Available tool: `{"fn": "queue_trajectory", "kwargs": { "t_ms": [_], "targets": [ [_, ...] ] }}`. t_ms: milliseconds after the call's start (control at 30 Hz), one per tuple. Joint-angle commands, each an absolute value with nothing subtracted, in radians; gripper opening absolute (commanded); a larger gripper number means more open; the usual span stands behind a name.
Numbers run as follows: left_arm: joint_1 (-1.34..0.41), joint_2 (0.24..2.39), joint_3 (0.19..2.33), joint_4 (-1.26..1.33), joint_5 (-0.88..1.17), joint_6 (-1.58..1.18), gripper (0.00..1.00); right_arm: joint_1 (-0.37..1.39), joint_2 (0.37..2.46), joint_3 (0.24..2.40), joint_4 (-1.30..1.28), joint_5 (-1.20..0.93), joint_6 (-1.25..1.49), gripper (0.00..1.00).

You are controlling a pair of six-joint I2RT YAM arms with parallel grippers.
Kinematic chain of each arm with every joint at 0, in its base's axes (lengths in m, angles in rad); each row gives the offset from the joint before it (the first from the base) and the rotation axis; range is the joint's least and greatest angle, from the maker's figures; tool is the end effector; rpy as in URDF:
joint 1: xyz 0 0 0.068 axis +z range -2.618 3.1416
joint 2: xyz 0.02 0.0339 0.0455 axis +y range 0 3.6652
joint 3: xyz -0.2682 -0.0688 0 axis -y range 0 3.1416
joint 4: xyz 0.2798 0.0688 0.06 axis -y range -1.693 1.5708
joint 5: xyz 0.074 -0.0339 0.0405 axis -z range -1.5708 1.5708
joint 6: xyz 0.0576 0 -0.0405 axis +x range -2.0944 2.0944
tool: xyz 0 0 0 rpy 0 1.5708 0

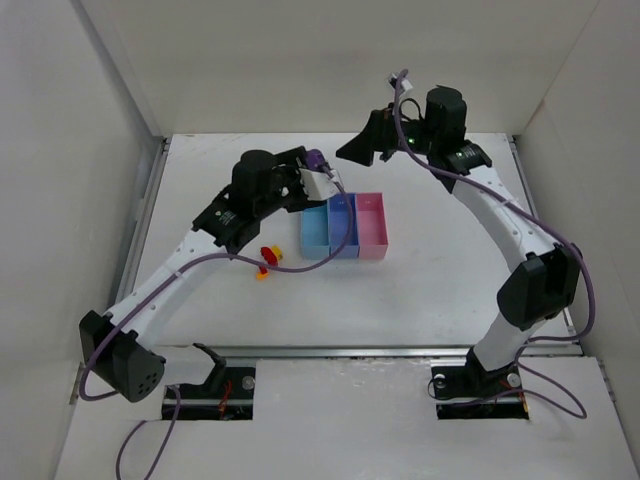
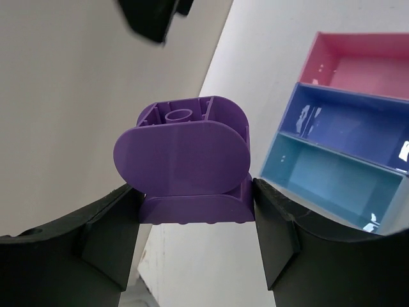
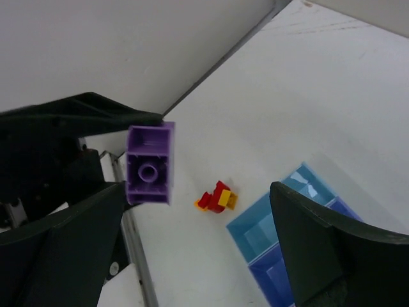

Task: Sort the legos into containers by color

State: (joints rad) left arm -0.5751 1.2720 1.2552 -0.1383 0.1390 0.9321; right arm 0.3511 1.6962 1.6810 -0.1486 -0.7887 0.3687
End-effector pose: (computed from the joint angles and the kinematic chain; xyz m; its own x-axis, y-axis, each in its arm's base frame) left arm 0.2904 -0.1978 0.4049 0.4474 0.6575 -0.6062 0.4937 0.3836 0.7805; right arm 0.4059 0.1922 0.4166 -0.4671 0.0994 -0.8786 -0.7840 0.4130 0.4635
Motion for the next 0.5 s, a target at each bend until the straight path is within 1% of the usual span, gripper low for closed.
{"fn": "queue_trajectory", "kwargs": {
  "t_ms": [0,167,300,367,400,433,467],
  "targets": [
    [-0.603,1.261,1.239,-0.037,0.138,0.953,0.00,0.396,1.652,1.698,-0.115,-0.864,0.383,1.00],
    [-0.624,1.270,1.249,-0.028,0.117,0.920,0.00,0.449,1.666,1.675,-0.101,-0.896,0.394,1.00],
    [-0.624,1.279,1.267,-0.028,0.117,0.911,0.00,0.449,1.690,1.675,-0.101,-0.896,0.403,1.00],
    [-0.624,1.279,1.267,-0.028,0.117,0.911,0.00,0.459,1.709,1.675,-0.101,-0.896,0.413,0.94],
    [-0.624,1.279,1.267,-0.028,0.117,0.911,0.00,0.468,1.709,1.687,-0.092,-0.908,0.413,0.89],
    [-0.624,1.279,1.267,-0.028,0.117,0.902,0.00,0.468,1.721,1.696,-0.092,-0.908,0.413,0.82],
    [-0.624,1.279,1.267,-0.028,0.107,0.902,0.00,0.468,1.730,1.697,-0.092,-0.908,0.413,0.65]
  ]
}}
